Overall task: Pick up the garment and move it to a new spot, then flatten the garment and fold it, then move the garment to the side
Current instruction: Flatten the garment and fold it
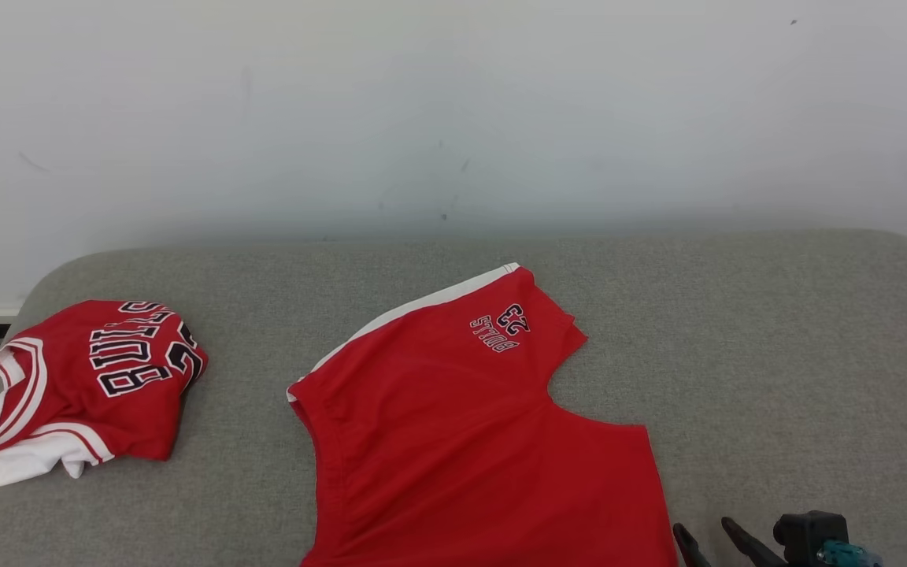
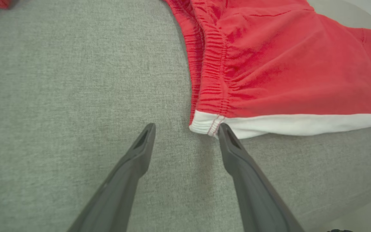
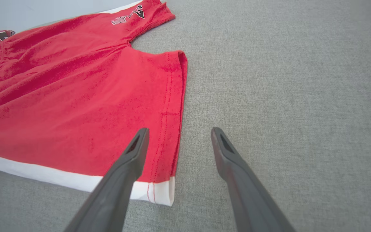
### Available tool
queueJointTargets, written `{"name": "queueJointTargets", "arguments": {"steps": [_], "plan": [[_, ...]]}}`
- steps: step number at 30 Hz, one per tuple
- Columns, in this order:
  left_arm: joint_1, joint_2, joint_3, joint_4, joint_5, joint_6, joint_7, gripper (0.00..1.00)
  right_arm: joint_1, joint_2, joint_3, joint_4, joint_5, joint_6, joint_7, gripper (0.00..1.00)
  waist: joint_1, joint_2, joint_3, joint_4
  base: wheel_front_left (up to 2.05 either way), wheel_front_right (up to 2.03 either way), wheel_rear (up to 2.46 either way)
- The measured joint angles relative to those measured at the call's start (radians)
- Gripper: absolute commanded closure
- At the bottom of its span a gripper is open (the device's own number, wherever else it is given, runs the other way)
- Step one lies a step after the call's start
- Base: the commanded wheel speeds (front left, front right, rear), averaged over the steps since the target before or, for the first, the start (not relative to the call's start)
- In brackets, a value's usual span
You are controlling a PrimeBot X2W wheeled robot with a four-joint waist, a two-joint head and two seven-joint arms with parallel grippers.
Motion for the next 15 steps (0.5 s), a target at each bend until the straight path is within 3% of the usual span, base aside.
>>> {"name": "queueJointTargets", "arguments": {"steps": [11, 15], "plan": [[0.07, 0.064, 0.024, -0.132, -0.022, 0.019, -0.011, 0.0, 0.024, -0.032, -0.044, -0.105, 0.019, -0.022, -0.009, 0.0, 0.0, 0.0, -0.007, 0.002, 0.0, 0.0, 0.0], [0.076, 0.086, 0.079, -0.207, -0.02, 0.037, -0.038, 0.0, 0.036, -0.039, -0.055, -0.134, 0.025, -0.028, -0.011, 0.0, 0.0, 0.0, -0.013, 0.017, 0.0, 0.0, 0.0]]}}
